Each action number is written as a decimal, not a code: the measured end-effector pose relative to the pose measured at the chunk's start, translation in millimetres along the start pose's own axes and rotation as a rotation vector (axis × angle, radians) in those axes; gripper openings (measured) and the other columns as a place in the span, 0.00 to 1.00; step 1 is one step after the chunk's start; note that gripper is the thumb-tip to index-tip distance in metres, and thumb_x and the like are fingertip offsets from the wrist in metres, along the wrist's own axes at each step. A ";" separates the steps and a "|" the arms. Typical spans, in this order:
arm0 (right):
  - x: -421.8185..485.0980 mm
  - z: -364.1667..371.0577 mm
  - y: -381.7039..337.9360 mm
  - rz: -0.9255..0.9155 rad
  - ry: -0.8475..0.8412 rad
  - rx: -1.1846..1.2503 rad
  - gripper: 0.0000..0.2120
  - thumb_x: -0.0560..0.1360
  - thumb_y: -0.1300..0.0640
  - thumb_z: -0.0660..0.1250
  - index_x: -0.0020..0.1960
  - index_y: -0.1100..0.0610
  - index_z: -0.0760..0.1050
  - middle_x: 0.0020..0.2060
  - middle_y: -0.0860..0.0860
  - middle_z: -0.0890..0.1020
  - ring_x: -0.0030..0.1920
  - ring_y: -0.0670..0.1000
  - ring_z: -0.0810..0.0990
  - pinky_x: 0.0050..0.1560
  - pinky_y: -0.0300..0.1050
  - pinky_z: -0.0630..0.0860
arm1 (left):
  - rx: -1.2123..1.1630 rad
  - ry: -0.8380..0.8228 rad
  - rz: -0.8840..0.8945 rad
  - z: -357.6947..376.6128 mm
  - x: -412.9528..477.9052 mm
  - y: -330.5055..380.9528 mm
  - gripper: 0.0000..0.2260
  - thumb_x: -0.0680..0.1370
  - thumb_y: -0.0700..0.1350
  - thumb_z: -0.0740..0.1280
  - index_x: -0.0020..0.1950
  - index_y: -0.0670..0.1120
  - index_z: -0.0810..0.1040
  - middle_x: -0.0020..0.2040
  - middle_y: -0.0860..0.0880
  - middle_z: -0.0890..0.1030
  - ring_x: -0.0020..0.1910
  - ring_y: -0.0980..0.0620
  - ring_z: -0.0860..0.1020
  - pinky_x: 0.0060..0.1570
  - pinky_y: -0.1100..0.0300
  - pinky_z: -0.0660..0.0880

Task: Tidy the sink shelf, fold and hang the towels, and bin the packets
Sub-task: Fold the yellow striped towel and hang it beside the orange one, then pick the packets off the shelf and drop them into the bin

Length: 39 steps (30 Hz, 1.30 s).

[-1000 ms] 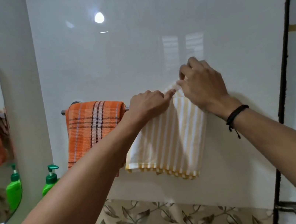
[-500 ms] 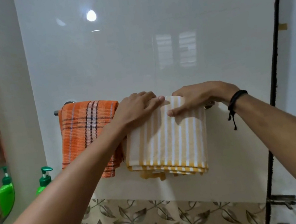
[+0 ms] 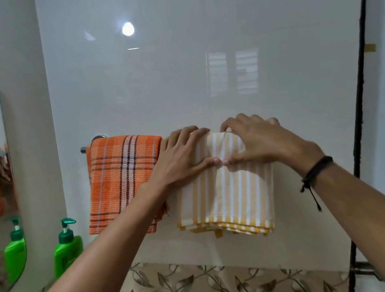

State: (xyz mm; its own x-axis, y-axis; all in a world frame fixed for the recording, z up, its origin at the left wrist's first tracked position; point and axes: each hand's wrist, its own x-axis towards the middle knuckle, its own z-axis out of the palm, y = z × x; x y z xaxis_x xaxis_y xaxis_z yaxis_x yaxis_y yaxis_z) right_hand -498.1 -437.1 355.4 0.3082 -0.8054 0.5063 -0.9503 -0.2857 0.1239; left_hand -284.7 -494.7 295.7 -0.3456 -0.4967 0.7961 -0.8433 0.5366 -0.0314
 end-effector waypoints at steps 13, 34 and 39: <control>-110.6 128.9 -32.5 0.269 0.730 0.381 0.12 0.70 0.55 0.77 0.53 0.51 0.82 0.61 0.52 0.74 0.62 0.57 0.72 0.58 0.59 0.72 | 0.047 0.094 -0.093 39.9 -105.6 33.1 0.28 0.79 0.66 0.58 0.78 0.60 0.62 0.84 0.53 0.52 0.83 0.48 0.45 0.79 0.42 0.51; -265.2 302.9 -157.6 -0.029 0.304 0.805 0.07 0.70 0.61 0.67 0.44 0.56 0.83 0.48 0.56 0.80 0.51 0.60 0.72 0.51 0.56 0.70 | 0.275 -0.194 -0.733 25.3 -412.0 108.7 0.22 0.81 0.58 0.64 0.74 0.55 0.71 0.81 0.51 0.64 0.82 0.44 0.56 0.75 0.42 0.62; -269.6 309.4 -184.3 -0.092 0.124 0.843 0.08 0.71 0.63 0.74 0.46 0.52 0.82 0.48 0.51 0.79 0.54 0.57 0.71 0.50 0.54 0.68 | 0.319 -0.246 -0.873 5.2 -445.1 106.8 0.25 0.81 0.59 0.64 0.77 0.54 0.68 0.82 0.51 0.61 0.82 0.44 0.53 0.76 0.43 0.57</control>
State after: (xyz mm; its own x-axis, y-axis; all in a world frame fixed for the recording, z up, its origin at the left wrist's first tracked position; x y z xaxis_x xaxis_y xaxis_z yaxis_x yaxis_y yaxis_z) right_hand -392.2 -328.0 -68.0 0.3284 -0.7114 0.6213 -0.5553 -0.6775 -0.4823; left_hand -223.1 -219.9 -65.2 0.4111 -0.7822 0.4682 -0.9039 -0.2830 0.3208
